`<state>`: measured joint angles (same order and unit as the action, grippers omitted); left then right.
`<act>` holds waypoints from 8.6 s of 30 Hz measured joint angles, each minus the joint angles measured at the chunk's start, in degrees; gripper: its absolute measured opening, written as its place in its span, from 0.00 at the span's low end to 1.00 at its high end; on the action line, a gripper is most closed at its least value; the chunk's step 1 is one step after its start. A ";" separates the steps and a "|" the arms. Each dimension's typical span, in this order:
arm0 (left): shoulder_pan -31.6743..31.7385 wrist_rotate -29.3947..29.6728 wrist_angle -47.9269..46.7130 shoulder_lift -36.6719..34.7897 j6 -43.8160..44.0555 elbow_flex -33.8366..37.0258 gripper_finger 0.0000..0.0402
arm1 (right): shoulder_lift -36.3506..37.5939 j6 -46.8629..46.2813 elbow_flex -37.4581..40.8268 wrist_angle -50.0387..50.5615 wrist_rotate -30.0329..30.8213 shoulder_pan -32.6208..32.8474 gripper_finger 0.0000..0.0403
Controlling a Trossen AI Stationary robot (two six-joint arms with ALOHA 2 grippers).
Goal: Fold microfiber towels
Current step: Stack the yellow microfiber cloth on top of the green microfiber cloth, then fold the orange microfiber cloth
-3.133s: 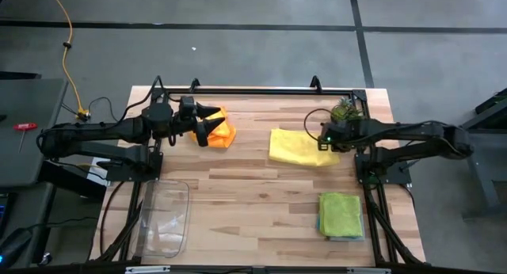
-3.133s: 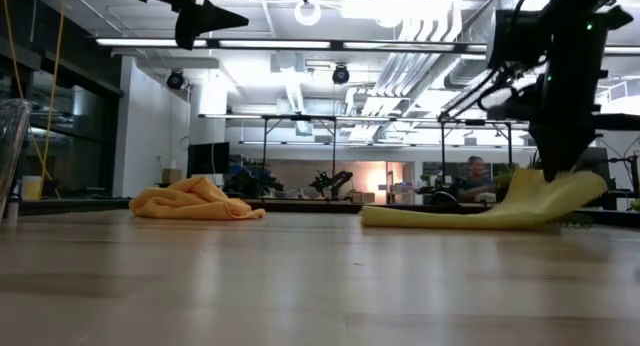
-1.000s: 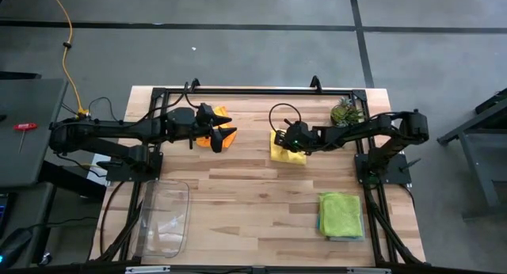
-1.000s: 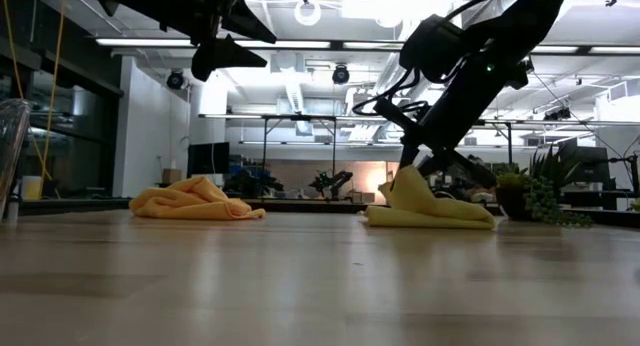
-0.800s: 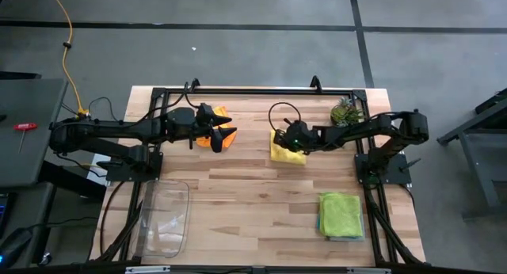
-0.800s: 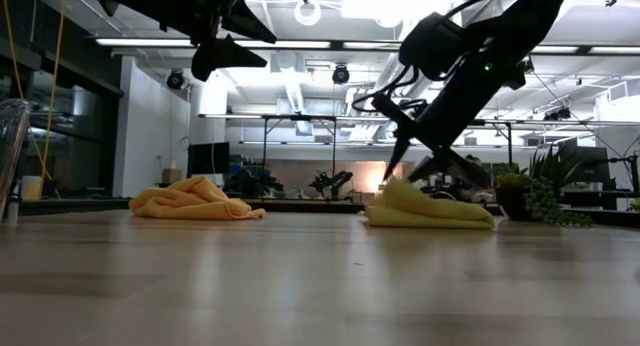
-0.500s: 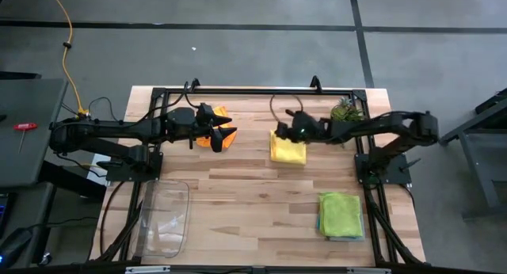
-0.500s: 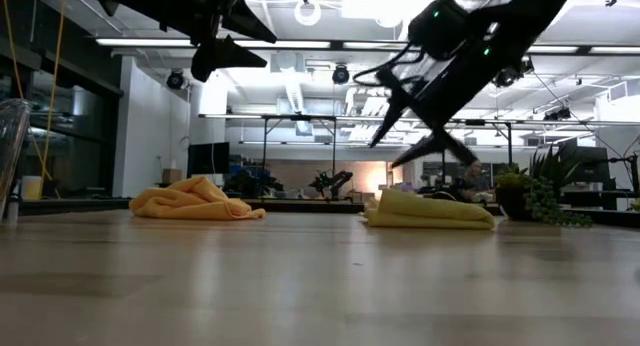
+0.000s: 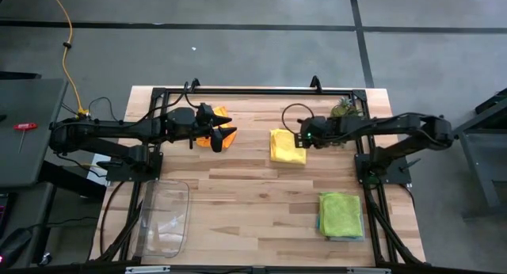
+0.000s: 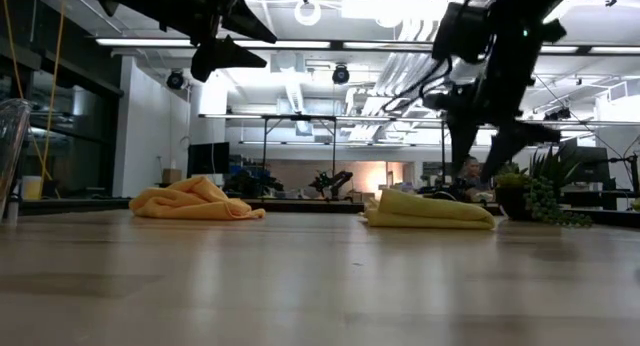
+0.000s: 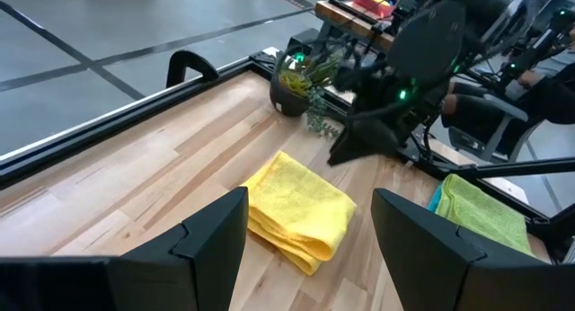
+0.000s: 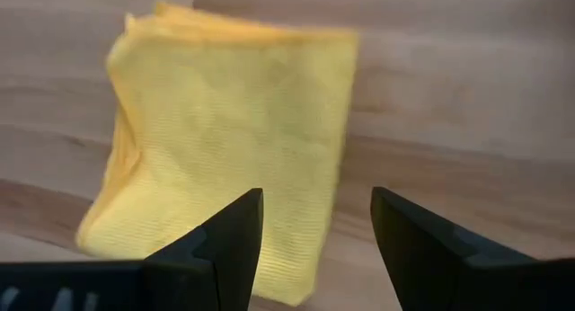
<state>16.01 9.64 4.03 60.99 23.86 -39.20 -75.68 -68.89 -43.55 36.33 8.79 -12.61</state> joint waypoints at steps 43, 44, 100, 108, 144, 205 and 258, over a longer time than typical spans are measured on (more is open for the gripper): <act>0.00 -0.01 -1.79 0.00 -0.87 0.00 0.57 | -3.55 -5.79 0.90 -6.69 -12.33 13.94 0.01; 0.00 -0.01 -1.90 0.00 -0.87 0.00 0.57 | -2.43 -7.50 0.89 -5.81 -12.46 15.91 0.01; 0.09 0.25 -2.56 0.00 -1.09 0.00 0.57 | 1.40 -63.32 -2.40 17.24 -21.17 63.45 0.00; 0.09 0.25 -2.58 0.00 -1.09 0.00 0.57 | 1.38 -63.21 -2.29 16.92 -21.52 62.37 0.03; -1.53 -3.64 -2.97 0.00 1.05 0.00 0.57 | 4.65 -3.37 9.40 -35.43 1.52 30.18 0.56; -0.18 0.53 -5.44 -8.34 -4.95 -2.49 0.57 | -0.85 75.00 -16.13 -45.11 -8.16 9.62 0.56; -3.55 -13.24 -24.02 42.10 5.96 -18.64 0.00 | -0.85 61.36 -16.10 -41.21 -7.46 9.65 0.56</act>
<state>12.46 -3.60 -19.99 103.09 29.82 -57.84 -76.53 -7.53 -59.66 -4.89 1.32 -2.96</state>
